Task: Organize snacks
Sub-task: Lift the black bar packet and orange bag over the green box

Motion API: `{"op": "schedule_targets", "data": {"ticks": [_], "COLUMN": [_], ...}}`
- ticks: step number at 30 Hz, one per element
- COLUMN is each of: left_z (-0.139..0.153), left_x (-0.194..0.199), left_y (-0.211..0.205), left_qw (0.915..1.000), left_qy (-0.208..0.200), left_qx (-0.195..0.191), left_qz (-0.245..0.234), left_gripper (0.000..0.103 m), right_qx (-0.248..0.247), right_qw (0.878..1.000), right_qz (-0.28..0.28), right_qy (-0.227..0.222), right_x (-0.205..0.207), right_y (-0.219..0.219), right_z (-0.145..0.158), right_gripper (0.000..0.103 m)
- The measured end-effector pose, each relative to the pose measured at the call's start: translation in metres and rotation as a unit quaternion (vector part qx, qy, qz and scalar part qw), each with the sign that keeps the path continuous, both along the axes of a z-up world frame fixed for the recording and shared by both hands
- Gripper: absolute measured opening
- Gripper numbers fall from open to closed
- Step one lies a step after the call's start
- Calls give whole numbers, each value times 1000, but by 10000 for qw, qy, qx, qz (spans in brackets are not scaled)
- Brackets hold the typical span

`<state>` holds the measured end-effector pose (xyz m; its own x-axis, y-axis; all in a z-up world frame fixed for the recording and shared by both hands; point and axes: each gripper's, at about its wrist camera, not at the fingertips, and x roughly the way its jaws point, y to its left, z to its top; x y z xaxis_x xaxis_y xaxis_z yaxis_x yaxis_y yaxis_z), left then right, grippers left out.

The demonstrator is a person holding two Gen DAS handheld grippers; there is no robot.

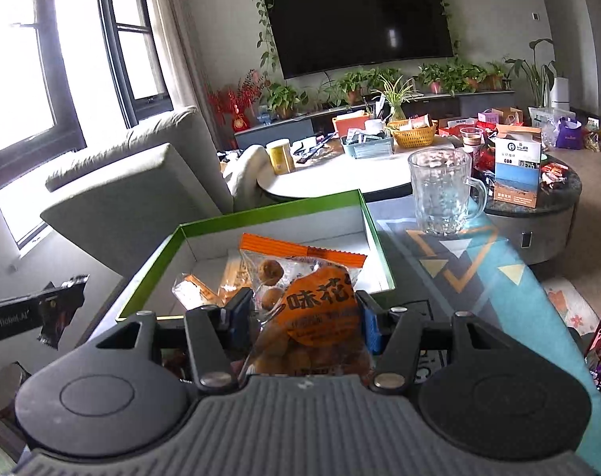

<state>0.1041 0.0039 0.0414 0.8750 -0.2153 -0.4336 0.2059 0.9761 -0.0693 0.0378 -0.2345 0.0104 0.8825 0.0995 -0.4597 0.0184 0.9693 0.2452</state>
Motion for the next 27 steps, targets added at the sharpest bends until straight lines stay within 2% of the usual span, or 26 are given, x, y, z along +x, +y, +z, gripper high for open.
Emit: {"op": "schedule_targets", "data": {"ticks": [4,13,27], "left_z": [7,4,-24], "left_x": [12,43,92], "left_y": [-18,-42,-54], "left_qw": [9997,9991,9989], "left_qy": [-153,-165,172], "left_qx": [44,126,225], "left_qz": [-174,-380,-385], "left_gripper": [23,23,23], "right_qx": [13,-16,6], "right_qw": [9999,9998,9999], "right_qz": [0,41,85], "right_qy": [-123,-182,-77], "right_x": [4,27,59], "right_y": [-1,-1,1], "right_z": [7,10,3], "right_gripper": [42,42,42]}}
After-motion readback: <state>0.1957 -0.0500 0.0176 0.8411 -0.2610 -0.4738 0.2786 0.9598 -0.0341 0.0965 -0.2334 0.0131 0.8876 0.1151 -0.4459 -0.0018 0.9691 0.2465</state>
